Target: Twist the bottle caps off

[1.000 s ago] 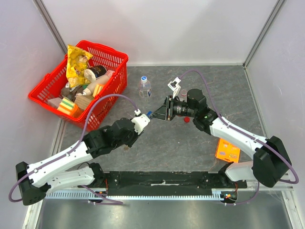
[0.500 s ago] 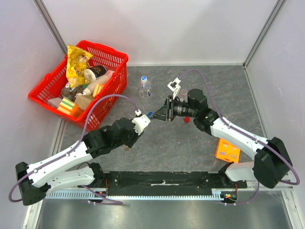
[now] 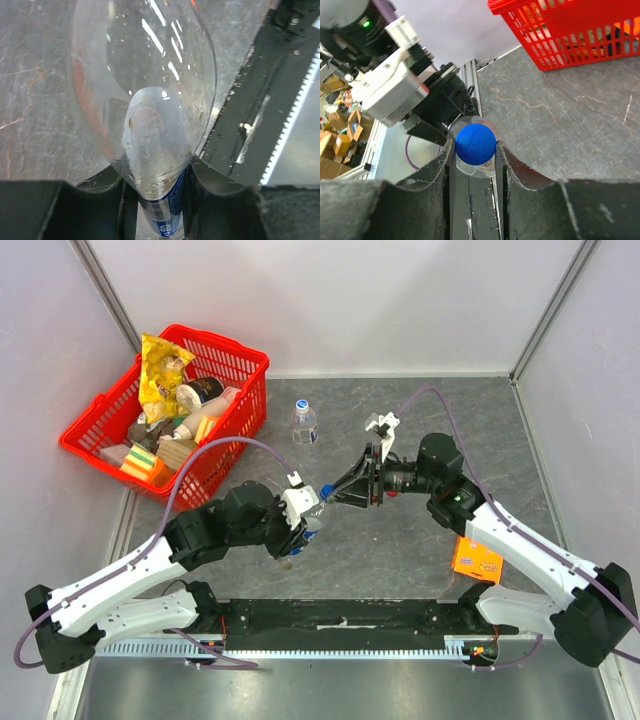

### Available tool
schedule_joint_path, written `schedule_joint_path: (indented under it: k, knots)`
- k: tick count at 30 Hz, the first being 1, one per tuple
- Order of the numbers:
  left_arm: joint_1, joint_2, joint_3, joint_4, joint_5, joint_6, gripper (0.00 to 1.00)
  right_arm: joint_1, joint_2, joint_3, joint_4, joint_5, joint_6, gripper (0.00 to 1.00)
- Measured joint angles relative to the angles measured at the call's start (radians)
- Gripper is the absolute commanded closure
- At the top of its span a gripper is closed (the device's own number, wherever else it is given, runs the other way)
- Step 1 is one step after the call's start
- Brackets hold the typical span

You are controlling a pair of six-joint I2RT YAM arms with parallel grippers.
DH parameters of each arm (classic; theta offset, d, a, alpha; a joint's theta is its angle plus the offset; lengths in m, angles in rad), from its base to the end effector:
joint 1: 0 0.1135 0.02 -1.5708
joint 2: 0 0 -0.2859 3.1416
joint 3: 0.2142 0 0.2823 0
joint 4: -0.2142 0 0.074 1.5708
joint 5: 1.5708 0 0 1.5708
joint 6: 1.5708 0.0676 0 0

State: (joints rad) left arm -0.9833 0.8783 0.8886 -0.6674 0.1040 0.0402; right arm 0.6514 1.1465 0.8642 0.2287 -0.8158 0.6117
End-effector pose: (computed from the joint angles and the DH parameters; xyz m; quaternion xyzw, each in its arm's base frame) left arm 0.1186 -0.1908 0.3101 0.4589 0.7702 -0.2417 0.3713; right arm 0.2120 0.2235 0.3484 -0.2860 0.6607 0.6052 0.3397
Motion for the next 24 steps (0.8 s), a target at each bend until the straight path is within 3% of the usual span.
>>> schedule_joint_path:
  k: [10,24]
  knots:
    - [0.0,-0.002,0.055,-0.025,0.267,-0.001,0.98,0.002,-0.135,-0.058,0.072,-0.119,-0.043,1.0]
    - [0.0,0.078,0.155,-0.01,0.663,-0.005,0.98,0.011,-0.255,-0.089,0.3,-0.264,0.047,1.0]
